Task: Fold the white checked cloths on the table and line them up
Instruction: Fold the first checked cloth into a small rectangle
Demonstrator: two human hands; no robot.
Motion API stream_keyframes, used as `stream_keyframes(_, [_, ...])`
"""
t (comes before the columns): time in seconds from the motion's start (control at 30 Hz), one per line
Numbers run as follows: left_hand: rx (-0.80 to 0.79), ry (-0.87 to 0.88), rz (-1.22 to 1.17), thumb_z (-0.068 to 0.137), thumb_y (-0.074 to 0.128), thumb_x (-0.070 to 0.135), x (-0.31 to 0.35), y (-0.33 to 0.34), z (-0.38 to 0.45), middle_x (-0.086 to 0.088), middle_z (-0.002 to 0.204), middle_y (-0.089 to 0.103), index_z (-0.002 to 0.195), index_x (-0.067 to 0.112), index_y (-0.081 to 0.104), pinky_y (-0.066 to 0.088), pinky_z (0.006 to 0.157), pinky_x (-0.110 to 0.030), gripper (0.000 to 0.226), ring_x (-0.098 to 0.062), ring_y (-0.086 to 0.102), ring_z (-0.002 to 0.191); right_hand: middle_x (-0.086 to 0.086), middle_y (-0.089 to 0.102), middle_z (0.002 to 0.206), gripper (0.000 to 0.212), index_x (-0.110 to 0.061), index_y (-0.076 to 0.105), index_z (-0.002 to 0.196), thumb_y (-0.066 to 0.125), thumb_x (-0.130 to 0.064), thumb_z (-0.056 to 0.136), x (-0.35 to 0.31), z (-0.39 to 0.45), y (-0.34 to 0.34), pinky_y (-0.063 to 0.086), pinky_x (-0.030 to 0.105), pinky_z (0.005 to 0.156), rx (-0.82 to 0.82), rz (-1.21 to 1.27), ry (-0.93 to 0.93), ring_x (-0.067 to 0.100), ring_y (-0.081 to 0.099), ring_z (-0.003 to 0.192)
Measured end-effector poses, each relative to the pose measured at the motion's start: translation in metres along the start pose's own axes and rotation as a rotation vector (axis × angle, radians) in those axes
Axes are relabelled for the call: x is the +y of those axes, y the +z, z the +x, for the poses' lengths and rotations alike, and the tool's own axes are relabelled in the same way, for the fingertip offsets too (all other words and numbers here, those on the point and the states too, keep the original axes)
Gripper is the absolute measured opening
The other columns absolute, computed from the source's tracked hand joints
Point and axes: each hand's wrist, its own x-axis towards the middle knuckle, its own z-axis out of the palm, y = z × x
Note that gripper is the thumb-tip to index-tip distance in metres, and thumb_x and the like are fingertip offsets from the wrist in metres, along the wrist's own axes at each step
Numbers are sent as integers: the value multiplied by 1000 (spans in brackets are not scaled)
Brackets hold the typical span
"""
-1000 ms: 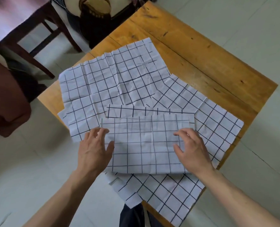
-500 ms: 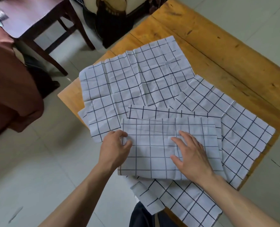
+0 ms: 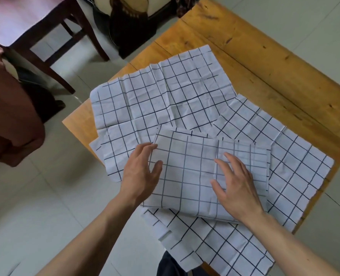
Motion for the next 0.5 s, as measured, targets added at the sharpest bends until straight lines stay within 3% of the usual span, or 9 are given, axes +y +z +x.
stream_keyframes(0.1, [-53,16,20,96,64,23,1,2,14,2,146,45,143,16,50,47,107,-42,49,-23,52,126,9,27,160,61,-15,41,147,61,-35,93,9,10,-6,26,44,119,4,-12,39,26,25,147])
stream_keyframes(0.2, [-90,27,82,97,63,24,2,6,23,0,150,42,145,15,47,41,107,-35,52,-25,50,129,8,24,161,64,-14,37,149,60,-34,93,20,28,-17,23,45,119,13,-40,62,26,20,149])
stream_keyframes(0.37, [-113,13,151,97,62,23,3,9,26,-4,151,41,147,11,45,39,106,-33,54,-27,49,130,4,16,164,68,-18,28,153,55,-41,96,31,48,-28,16,43,119,-86,-107,64,22,10,152])
stream_keyframes(0.5, [-109,18,194,96,63,24,2,13,27,-3,151,39,148,12,43,39,105,-32,58,-26,48,130,5,18,164,64,-15,31,152,54,-38,97,27,45,-27,19,44,120,-41,-88,43,22,11,152])
